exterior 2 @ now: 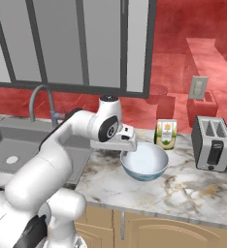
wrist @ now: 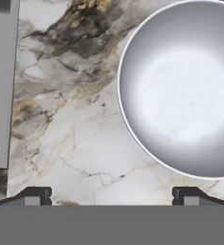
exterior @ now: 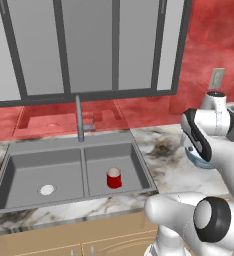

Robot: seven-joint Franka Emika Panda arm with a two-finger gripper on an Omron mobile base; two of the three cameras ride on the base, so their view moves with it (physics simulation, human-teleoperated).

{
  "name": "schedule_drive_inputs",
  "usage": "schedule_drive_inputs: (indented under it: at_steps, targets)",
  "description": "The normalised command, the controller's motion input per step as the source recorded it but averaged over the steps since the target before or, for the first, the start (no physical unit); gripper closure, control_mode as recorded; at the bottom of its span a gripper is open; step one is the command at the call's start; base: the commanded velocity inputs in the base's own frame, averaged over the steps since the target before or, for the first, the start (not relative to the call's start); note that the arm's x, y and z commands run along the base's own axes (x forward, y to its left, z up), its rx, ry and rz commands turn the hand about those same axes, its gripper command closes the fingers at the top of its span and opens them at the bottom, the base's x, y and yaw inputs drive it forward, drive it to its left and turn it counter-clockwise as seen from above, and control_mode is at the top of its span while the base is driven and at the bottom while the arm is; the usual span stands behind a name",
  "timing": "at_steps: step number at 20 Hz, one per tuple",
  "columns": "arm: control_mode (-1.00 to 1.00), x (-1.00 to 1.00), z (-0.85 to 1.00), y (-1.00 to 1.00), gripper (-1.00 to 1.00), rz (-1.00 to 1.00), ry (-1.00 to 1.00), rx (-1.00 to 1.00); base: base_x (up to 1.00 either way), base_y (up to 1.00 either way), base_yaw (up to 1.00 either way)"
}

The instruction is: Pick the mug and place it in the sink. Pick the bowl and place it in the open cabinet and then close the cabinet.

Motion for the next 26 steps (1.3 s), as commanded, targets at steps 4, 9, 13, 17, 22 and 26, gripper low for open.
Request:
schedule_drive_inputs:
  at_steps: [4, 9, 13, 17, 22, 26]
  targets:
    - [-1.00, 0.28, -0.11, -0.04, -1.00, 0.04, 0.00, 0.00, 0.00, 0.00, 0.00]
    - [-1.00, 0.16, -0.12, -0.13, -1.00, 0.05, 0.00, 0.00, 0.00, 0.00, 0.00]
    - [-1.00, 0.06, -0.20, -0.01, -1.00, 0.04, 0.00, 0.00, 0.00, 0.00, 0.00]
    - [-1.00, 0.04, -0.24, -0.06, -1.00, 0.05, 0.00, 0.00, 0.00, 0.00, 0.00]
    - [-1.00, 0.03, -0.29, 0.00, -1.00, 0.03, -0.01, 0.00, 0.00, 0.00, 0.00]
    - [-1.00, 0.00, -0.21, 0.00, -1.00, 0.02, -0.02, 0.00, 0.00, 0.00, 0.00]
